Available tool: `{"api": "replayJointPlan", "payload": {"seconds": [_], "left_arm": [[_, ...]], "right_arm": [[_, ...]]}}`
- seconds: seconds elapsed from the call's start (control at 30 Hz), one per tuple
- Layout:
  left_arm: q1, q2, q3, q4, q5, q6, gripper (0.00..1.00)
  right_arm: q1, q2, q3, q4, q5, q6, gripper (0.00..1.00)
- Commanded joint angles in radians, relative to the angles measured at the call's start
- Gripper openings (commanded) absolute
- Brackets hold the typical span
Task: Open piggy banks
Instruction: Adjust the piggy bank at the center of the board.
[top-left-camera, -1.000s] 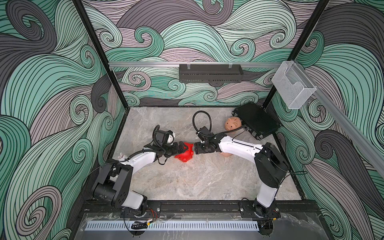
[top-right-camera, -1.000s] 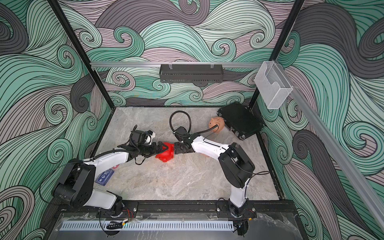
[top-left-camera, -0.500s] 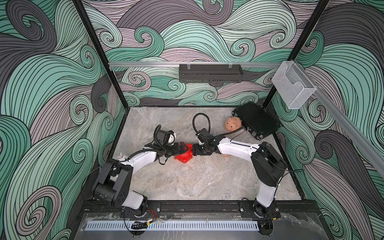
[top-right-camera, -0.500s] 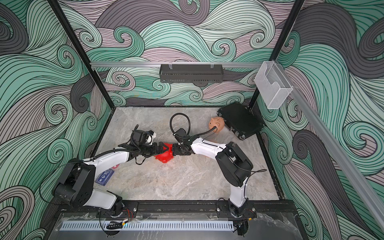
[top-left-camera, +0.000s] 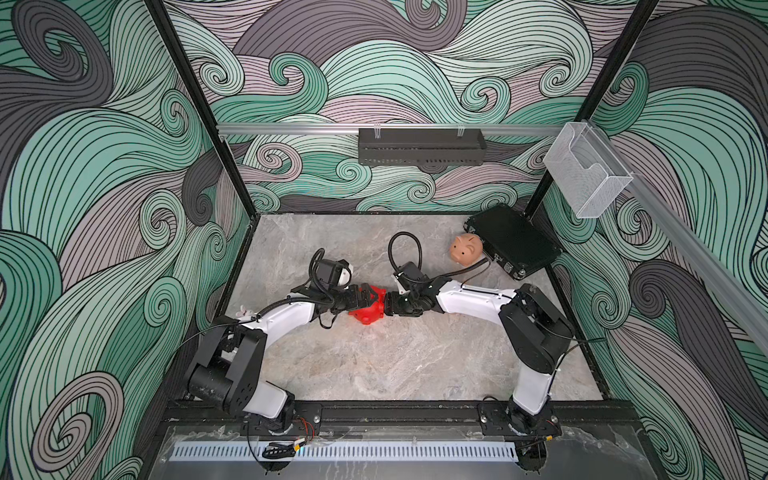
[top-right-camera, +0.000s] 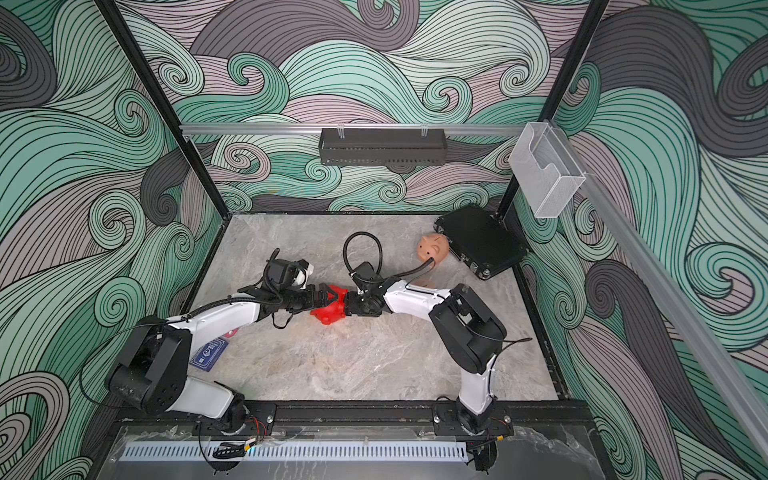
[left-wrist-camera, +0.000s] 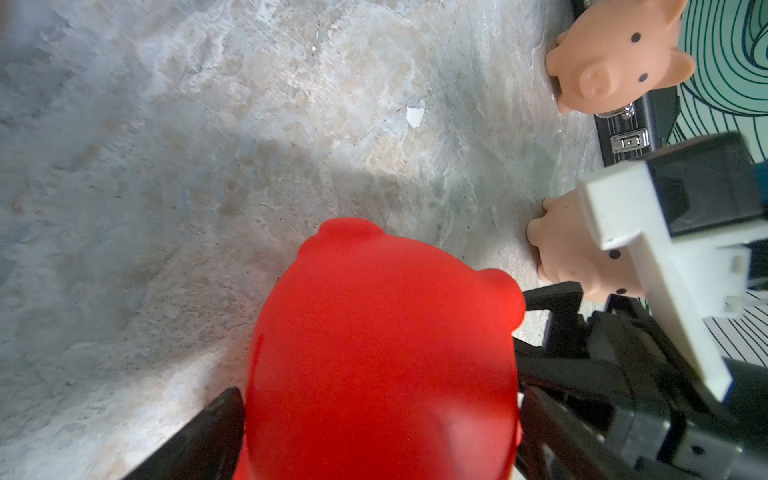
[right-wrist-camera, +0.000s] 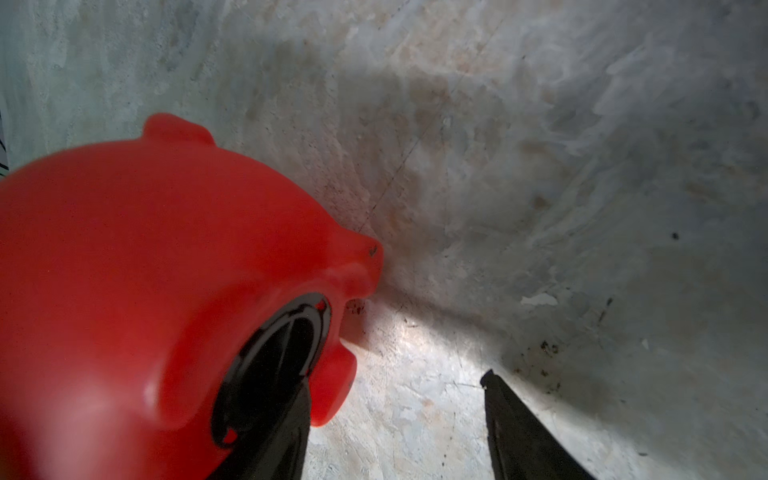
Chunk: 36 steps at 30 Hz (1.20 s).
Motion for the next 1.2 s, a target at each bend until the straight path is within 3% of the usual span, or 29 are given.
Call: {"api": "replayJointPlan", "payload": {"seconds": [0.0,0.23,0.47,0.93,1.17], "left_arm": [[-0.003,0.038,0.008,-0.085,-0.092,0.024,0.97],[0.004,0.027,-0.001,-0.120,-0.153,0.030,0.97],[0.026,0.021,0.003,-0.148,-0.172,0.044,0.97],[0.069,-0.035,-0.012,-0.097,-0.087,0.064,0.99],[0.117,-0.050,-0.048,-0.042,-0.019,0.044,0.99]], "right_arm": [[-0.008,-0.058,-0.038,0.066,0.004,0.006,0.64],[-0.019,-0.116,-0.118,0.136,0.024,-0.003,0.61],[-0.009,-0.070,-0.103,0.186,-0.035,0.018,0.56],[0.006,-0.007,-0.056,0.279,-0.111,0.038,0.54],[0.007,-0.026,-0.108,0.355,-0.120,0.025,0.47]]}}
